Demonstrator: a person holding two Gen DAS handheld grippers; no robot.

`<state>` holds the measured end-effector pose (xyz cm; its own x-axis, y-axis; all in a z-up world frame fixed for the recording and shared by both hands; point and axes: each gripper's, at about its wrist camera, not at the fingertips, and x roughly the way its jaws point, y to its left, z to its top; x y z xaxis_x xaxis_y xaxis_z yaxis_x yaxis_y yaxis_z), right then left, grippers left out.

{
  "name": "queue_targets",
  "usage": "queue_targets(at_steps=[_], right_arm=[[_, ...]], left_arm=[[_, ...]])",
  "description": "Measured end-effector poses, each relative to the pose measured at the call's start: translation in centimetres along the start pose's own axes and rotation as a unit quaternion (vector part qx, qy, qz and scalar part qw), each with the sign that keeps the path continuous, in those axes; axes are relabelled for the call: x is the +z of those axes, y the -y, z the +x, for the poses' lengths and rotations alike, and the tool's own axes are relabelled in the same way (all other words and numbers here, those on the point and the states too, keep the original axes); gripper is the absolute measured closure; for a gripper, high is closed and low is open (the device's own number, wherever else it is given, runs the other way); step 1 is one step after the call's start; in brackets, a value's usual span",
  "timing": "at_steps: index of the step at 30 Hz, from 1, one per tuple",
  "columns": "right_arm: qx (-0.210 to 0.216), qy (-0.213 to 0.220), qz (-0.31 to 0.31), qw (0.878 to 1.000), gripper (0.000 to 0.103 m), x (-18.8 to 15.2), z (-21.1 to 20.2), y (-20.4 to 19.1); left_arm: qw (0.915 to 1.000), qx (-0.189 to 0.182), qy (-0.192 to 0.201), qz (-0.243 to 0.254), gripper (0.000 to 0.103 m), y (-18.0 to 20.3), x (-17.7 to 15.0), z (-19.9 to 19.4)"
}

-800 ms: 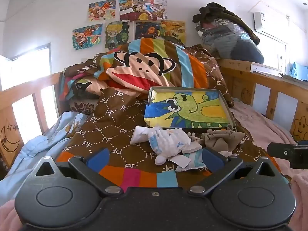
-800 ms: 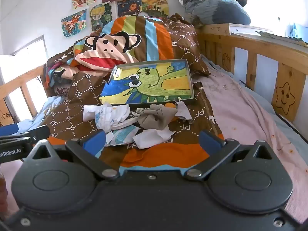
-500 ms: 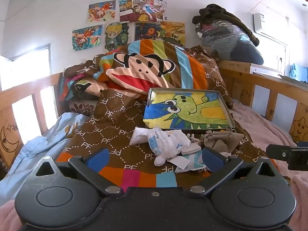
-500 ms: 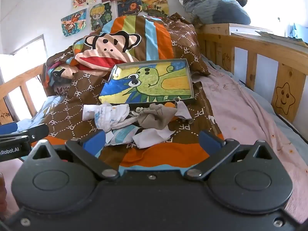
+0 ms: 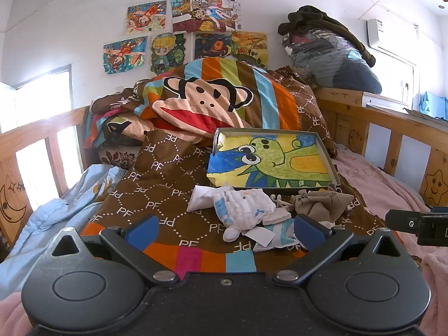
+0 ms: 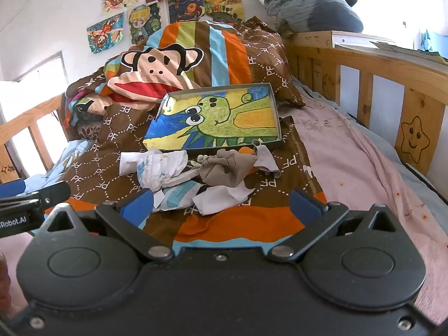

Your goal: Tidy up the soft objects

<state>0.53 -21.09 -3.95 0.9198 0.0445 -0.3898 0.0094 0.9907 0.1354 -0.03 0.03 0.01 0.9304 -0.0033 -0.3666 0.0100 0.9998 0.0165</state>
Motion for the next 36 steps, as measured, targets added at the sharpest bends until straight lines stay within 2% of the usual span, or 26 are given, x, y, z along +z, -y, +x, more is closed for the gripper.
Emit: queue_targets(at_steps=[36], right_arm=[[-0.001,-0.006,0.001,1.000,0.000,0.00,0.28,-0.12]], left_arm=[[1.0000,-0.001,0.000,-0.001,0.001,0.00,0.00,0.00]])
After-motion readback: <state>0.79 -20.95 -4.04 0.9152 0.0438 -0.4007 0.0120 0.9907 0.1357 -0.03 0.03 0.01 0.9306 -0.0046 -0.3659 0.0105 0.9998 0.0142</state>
